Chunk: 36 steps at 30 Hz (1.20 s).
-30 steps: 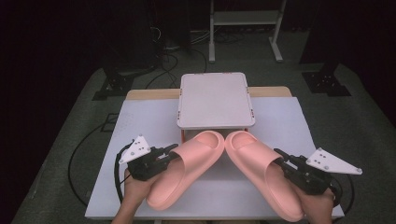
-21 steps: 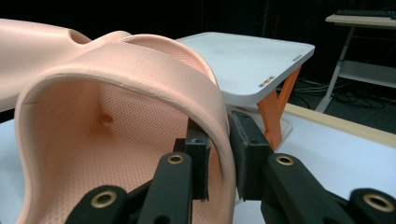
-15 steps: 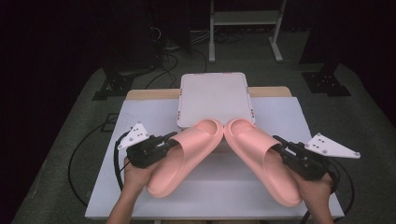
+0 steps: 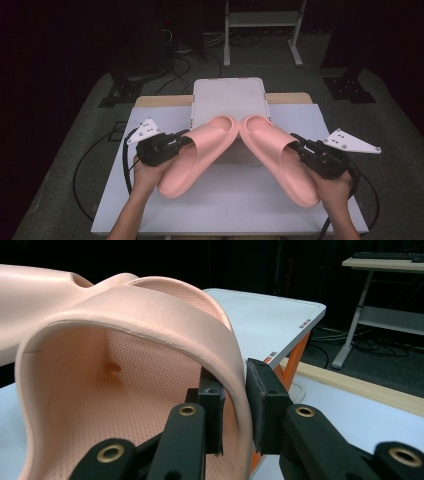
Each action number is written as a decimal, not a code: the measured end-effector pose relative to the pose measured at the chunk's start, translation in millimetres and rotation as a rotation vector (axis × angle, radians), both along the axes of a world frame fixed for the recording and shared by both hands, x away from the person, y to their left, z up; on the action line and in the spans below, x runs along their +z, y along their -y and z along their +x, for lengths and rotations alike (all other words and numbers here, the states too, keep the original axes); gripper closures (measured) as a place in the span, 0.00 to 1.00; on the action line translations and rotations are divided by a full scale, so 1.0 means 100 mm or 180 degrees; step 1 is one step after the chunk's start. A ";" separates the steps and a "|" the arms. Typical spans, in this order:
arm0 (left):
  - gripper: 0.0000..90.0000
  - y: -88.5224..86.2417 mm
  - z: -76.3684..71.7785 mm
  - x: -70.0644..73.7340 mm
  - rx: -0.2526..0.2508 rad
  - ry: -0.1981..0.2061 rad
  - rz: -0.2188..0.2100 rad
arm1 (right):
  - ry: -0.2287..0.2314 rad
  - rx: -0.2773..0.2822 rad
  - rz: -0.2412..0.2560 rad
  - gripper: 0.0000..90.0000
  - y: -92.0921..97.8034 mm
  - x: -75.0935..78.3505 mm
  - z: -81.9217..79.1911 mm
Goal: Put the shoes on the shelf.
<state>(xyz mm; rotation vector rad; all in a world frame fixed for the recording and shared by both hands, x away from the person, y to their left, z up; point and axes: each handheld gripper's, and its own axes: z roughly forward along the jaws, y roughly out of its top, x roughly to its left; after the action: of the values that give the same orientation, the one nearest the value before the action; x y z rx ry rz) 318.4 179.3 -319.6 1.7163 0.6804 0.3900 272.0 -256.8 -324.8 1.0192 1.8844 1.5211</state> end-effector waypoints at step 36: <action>0.84 0.02 0.44 0.26 0.0171 -0.0075 0.0072 | -0.0069 -0.0096 -0.0002 0.85 -0.09 0.23 0.47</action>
<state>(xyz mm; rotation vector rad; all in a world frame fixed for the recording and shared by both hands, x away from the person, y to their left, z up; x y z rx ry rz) 362.7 177.3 -293.9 1.7292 0.7430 0.4169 318.7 -248.1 -301.4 1.0632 1.8757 1.4978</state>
